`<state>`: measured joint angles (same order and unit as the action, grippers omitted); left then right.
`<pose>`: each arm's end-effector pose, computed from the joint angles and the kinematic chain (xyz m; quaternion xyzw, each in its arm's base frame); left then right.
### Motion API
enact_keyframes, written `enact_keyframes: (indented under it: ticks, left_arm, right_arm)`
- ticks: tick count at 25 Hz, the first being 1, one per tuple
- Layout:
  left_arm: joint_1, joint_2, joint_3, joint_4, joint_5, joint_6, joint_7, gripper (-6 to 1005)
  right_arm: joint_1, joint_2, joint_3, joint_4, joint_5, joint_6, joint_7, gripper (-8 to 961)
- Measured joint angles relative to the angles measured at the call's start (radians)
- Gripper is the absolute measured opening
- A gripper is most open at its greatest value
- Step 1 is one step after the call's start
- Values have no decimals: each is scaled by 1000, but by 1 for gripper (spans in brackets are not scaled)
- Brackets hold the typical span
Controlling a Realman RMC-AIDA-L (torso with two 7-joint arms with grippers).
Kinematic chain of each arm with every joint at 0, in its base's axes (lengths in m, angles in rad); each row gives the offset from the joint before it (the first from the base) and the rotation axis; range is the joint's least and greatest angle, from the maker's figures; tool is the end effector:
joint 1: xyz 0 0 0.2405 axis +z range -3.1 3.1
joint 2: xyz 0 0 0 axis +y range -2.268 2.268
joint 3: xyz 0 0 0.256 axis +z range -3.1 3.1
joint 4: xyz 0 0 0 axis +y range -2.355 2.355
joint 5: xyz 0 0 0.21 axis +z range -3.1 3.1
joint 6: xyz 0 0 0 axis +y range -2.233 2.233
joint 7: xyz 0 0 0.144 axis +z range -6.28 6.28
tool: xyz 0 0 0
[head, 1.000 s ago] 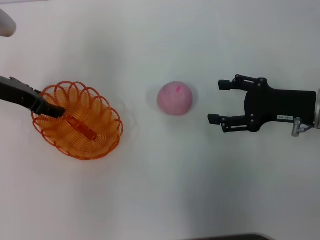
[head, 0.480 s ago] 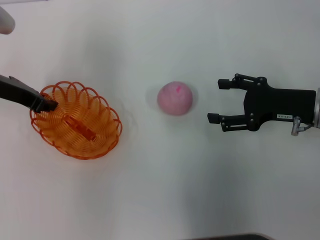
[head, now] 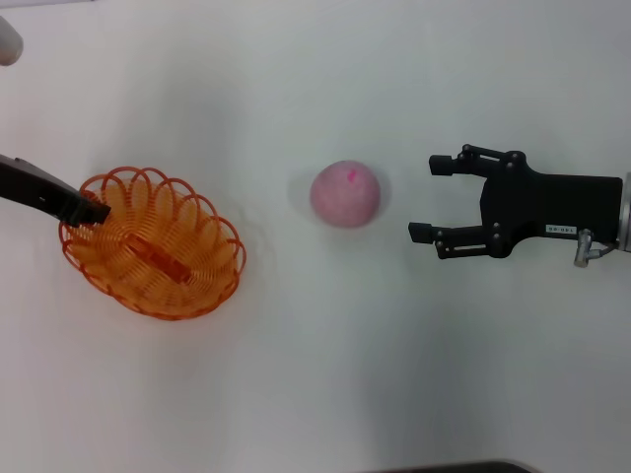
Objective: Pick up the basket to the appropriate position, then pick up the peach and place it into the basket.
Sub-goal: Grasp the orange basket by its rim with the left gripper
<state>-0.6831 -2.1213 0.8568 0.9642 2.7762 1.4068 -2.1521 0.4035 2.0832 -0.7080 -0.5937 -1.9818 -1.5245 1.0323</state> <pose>-0.2682 0.3743 0.0121 -0.8976 -0.3732 0.1393 0.1886 0.3033 0.2904 -0.0148 -0.9522 0.1340 0.2127 0.1737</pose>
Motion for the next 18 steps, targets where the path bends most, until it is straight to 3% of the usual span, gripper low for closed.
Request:
enact_keyframes:
  ticks: [5, 13, 18]
  left_arm:
    - [-17, 12, -13, -2, -8, 50, -66, 152]
    - [-63, 39, -162, -22, -10, 182, -117, 129]
    - [-66, 56, -179, -63, -11, 201, -153, 74]
  right_arm:
    - [-1, 0, 1, 0, 0, 0, 0, 915]
    - [-1, -2, 1, 0, 0, 0, 0, 913]
    - [0, 0, 2, 0, 0, 4, 0, 912]
